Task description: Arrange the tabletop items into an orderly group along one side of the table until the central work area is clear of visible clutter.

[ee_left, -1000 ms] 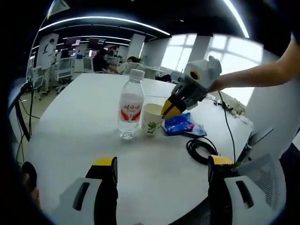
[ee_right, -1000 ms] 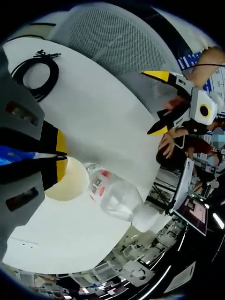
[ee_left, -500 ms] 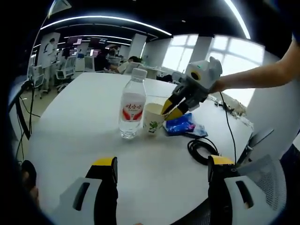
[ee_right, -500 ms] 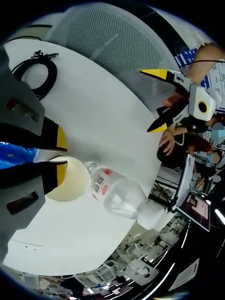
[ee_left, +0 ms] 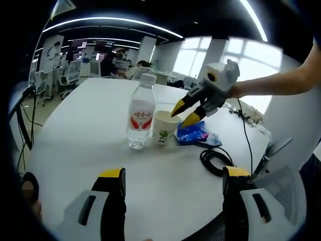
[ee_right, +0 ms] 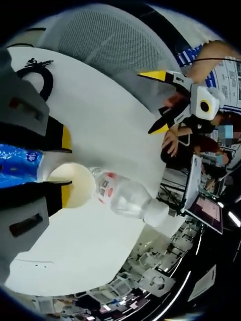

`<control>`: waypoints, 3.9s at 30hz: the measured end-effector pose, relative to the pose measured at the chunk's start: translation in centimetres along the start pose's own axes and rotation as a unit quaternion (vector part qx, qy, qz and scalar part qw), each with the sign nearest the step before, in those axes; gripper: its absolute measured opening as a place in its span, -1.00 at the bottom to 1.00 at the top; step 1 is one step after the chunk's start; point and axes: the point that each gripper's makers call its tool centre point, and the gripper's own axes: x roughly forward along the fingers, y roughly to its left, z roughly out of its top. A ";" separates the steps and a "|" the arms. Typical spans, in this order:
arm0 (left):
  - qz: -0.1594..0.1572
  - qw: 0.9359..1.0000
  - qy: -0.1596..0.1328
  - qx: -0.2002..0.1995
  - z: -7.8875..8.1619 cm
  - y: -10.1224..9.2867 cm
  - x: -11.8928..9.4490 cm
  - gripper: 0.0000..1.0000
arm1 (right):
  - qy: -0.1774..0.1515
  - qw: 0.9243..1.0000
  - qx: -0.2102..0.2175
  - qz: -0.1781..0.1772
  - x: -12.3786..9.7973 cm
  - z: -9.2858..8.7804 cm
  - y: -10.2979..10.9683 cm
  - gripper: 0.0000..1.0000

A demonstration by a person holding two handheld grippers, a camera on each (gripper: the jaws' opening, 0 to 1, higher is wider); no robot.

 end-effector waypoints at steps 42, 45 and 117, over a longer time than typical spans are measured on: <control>-0.014 1.000 0.008 0.013 0.2 -1.3 0.3 0.58 | -0.130 0.940 0.249 -0.196 -8.5 -2.3 1.1 1.00; -0.016 1.000 0.008 0.016 0.3 -1.4 0.4 0.58 | -0.133 0.936 0.255 -0.205 -9.0 -2.6 1.3 1.00; -0.076 0.995 0.035 0.062 0.3 -4.4 1.2 0.56 | -0.156 0.772 0.440 -0.431 -20.0 -10.1 14.4 0.92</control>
